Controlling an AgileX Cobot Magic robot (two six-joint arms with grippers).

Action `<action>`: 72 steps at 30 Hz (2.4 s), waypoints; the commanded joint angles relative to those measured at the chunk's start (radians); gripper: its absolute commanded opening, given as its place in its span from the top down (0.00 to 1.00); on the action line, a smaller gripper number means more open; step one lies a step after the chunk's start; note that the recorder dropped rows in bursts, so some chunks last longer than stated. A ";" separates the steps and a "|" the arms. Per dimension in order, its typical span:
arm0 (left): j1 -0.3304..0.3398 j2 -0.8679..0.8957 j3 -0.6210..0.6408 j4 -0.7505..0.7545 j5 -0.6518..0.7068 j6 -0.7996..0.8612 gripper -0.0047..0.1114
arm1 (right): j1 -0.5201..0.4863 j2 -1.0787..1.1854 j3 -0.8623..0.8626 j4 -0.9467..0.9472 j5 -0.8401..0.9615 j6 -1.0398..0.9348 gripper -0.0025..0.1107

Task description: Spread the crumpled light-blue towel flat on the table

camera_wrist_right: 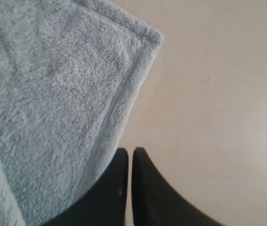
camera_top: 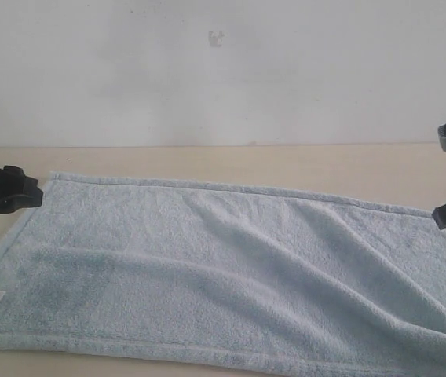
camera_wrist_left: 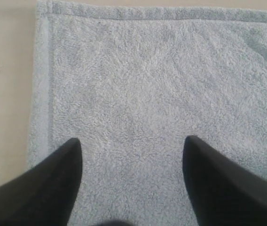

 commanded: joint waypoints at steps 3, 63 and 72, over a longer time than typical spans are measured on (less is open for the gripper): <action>-0.035 -0.001 -0.004 -0.010 0.021 0.063 0.58 | -0.109 0.300 -0.261 0.370 0.032 -0.369 0.95; -0.073 0.176 -0.105 0.147 0.013 0.043 0.92 | -0.148 0.658 -1.058 0.618 0.252 -0.513 0.95; -0.073 0.174 -0.105 0.147 -0.158 0.043 0.92 | -0.146 0.440 -0.697 0.715 0.111 -0.542 0.95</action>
